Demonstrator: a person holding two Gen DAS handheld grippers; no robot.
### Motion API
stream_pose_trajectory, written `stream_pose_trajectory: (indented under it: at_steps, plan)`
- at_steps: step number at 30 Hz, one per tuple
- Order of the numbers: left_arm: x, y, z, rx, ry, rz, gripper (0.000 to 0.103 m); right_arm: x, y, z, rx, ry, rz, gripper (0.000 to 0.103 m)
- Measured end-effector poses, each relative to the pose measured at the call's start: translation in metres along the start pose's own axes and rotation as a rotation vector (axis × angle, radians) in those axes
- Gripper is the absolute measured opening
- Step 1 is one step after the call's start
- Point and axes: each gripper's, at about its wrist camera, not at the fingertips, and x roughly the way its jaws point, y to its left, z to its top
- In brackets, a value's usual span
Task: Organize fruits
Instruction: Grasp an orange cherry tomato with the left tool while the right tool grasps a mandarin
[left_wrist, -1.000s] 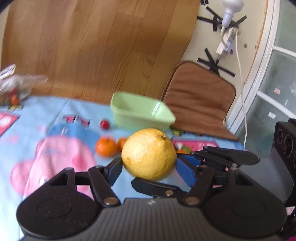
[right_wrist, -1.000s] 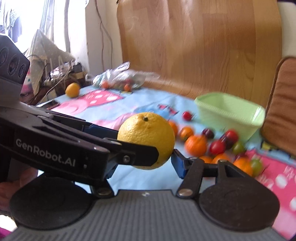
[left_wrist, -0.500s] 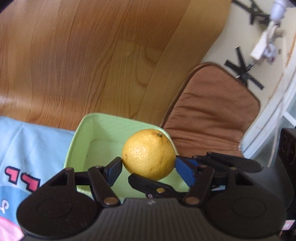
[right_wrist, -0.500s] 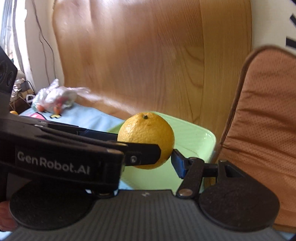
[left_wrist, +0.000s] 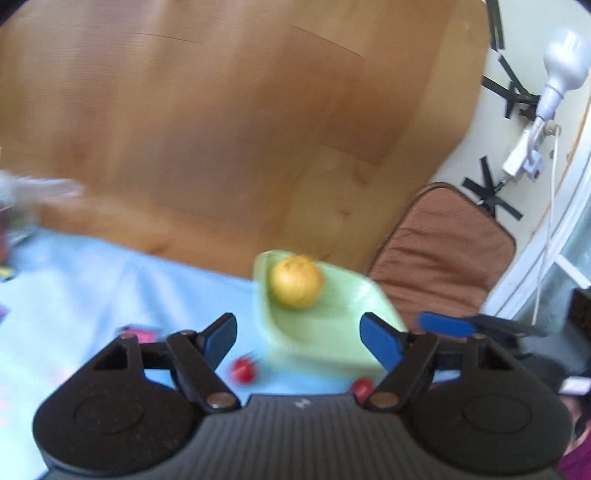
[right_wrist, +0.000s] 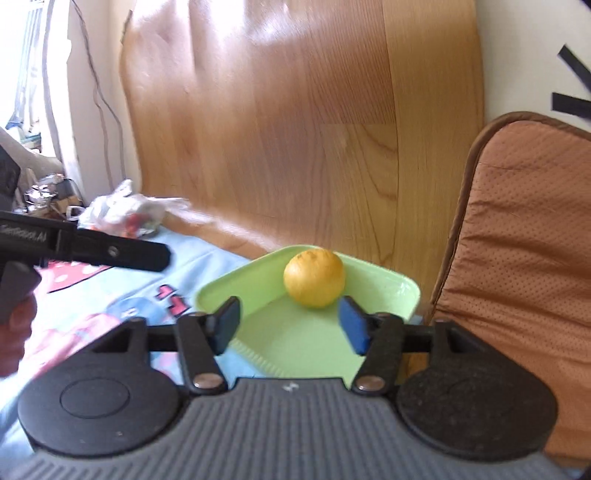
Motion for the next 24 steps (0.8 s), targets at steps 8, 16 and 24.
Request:
stream_pose_trajectory:
  at_steps: [8, 16, 24]
  plan:
    - [-0.052, 0.014, -0.067, -0.016, 0.039, -0.031, 0.074, -0.075, 0.008, -0.054, 0.186, -0.022, -0.049, 0.026]
    - [-0.039, -0.053, -0.107, 0.158, 0.068, -0.108, 0.075, -0.086, 0.035, -0.094, 0.183, 0.052, -0.094, 0.027]
    - [-0.008, -0.098, -0.128, 0.322, 0.112, -0.066, 0.073, -0.058, 0.034, -0.087, 0.101, 0.074, -0.055, 0.035]
